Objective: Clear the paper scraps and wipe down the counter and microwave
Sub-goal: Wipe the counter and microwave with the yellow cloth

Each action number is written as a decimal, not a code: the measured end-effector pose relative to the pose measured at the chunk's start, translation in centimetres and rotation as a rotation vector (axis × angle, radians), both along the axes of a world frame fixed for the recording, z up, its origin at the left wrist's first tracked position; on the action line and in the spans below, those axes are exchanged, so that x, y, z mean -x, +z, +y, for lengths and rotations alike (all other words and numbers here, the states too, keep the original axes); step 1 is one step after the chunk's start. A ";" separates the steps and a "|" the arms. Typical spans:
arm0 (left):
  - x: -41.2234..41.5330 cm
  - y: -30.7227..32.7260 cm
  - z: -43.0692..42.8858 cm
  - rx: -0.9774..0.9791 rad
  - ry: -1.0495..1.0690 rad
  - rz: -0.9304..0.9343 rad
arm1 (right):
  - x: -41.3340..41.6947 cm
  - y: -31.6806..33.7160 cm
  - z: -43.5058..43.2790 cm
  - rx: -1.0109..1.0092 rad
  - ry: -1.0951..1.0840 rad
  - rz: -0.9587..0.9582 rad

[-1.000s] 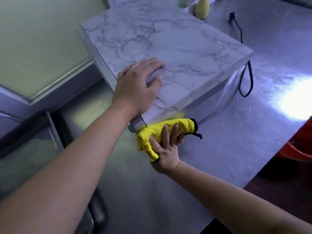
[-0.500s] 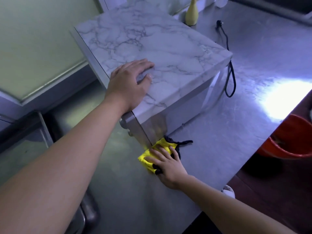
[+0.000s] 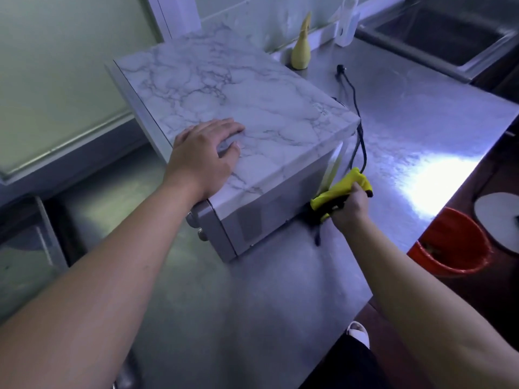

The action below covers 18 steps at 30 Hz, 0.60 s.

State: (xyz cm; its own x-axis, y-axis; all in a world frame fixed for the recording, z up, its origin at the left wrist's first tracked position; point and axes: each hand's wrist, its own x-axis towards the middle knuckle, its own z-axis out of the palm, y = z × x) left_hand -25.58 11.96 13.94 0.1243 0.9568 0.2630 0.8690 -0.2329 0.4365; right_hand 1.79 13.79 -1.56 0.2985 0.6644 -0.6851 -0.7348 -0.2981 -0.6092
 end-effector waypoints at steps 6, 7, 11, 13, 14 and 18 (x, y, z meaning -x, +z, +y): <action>0.0 -0.1 0.0 -0.008 -0.001 -0.001 | 5.3 -0.3 0.2 -0.009 -0.066 0.042; 0.0 -0.1 0.1 -0.008 -0.001 0.002 | 6.1 -0.4 -0.6 -0.006 -0.076 0.059; 0.0 -0.1 0.1 -0.012 -0.004 0.004 | 11.0 -0.5 -5.9 0.042 -0.013 0.188; 0.1 -0.1 0.1 -0.008 -0.002 0.001 | 13.5 -0.5 -8.6 0.113 0.077 0.214; 0.1 -0.1 0.1 -0.008 -0.002 0.003 | 14.6 -0.5 -9.7 0.156 0.132 0.238; 0.0 0.0 0.1 -0.007 -0.002 0.022 | 17.4 0.0 -13.0 0.224 0.249 0.396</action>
